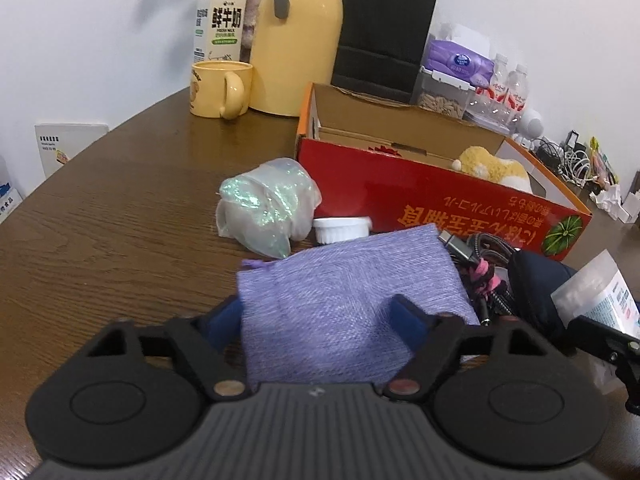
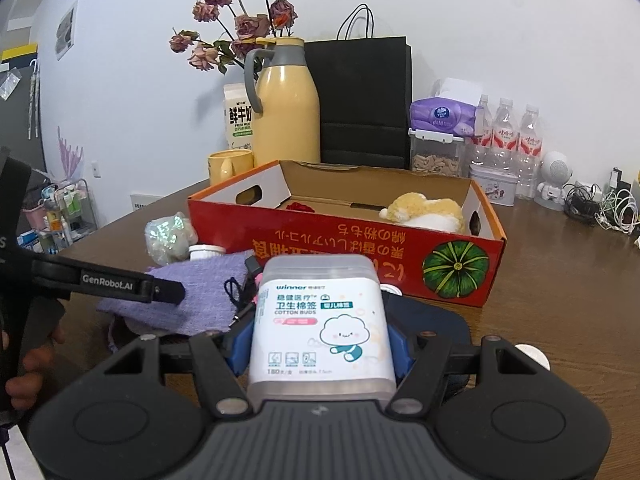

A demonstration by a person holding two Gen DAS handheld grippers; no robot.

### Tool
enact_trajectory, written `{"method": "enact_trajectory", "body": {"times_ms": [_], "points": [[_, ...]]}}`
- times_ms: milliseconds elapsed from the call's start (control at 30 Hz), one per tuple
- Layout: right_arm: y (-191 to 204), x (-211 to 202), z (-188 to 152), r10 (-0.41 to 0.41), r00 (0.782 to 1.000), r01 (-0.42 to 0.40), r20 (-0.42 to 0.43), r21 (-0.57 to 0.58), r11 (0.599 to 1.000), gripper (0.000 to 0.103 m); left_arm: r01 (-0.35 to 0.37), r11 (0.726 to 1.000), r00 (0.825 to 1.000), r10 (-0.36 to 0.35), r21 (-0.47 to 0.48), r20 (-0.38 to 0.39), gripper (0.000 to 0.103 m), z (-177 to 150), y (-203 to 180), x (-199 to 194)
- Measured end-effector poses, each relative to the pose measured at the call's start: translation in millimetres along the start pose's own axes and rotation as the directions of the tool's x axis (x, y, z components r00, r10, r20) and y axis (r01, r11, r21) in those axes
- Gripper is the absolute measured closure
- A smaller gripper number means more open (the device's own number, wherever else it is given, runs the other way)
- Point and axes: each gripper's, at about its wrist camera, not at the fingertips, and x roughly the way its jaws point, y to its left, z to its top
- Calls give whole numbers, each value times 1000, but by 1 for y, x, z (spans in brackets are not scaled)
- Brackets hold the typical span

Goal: Organize objects
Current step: 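Grasp the purple pouch with the left gripper while the right holds the tub, then carry the pouch and tub into the cardboard box and open both grippers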

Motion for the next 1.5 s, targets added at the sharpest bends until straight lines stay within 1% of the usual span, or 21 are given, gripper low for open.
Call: {"method": "enact_trajectory", "body": {"times_ms": [33,100,133,167,233,367,433,467,500,733,867,1133,1300,1500], "points": [[0,0,-1,1,1000,-1,-1,4,1000,39,-2,1000,1000,2,-4,6,33,0,1,-1],[-1,0,-3,5,1000,-5,-1,9,1000,39,-17,1000,1000,17,-9,19,44,0,2,-3],[0,-1,-3,6,1000,-6,-2,10,1000,39,-28,1000,999,29,-8,24,46,-1,2,-4],[0,-1,-4,7,1000,-7,-3,11,1000,39,-35,999,999,35,-3,27,52,-1,1,-5],[0,-1,-5,8,1000,-8,-3,13,1000,39,-48,999,998,47,9,29,60,-2,0,-5],[1,-2,-6,14,1000,-14,-2,15,1000,39,-81,996,996,79,32,50,73,-4,-5,-8],[2,-3,-7,15,1000,-15,-3,16,1000,39,-85,996,995,83,35,61,78,-5,-5,-11],[2,-3,-7,16,1000,-16,-3,17,1000,39,-88,996,994,85,34,71,83,-6,-5,-13],[2,-4,-8,17,1000,-17,-3,17,1000,39,-91,995,993,88,35,82,84,-7,-5,-16],[3,-6,-8,17,1000,-17,0,16,1000,39,-75,997,986,69,34,149,89,-5,-5,-42],[4,-9,-7,19,1000,-19,7,13,1000,39,-57,998,980,48,42,193,90,2,-9,-58],[6,-14,-1,16,1000,-16,25,-1,1000,39,-35,998,967,19,58,254,89,13,-18,-78],[7,-13,10,13,999,-12,49,-20,1000,39,-6,997,952,-19,81,305,90,27,-30,-91],[6,-5,36,-5,995,8,102,-34,999,39,29,994,930,-67,110,360,89,53,-48,-95]]}}
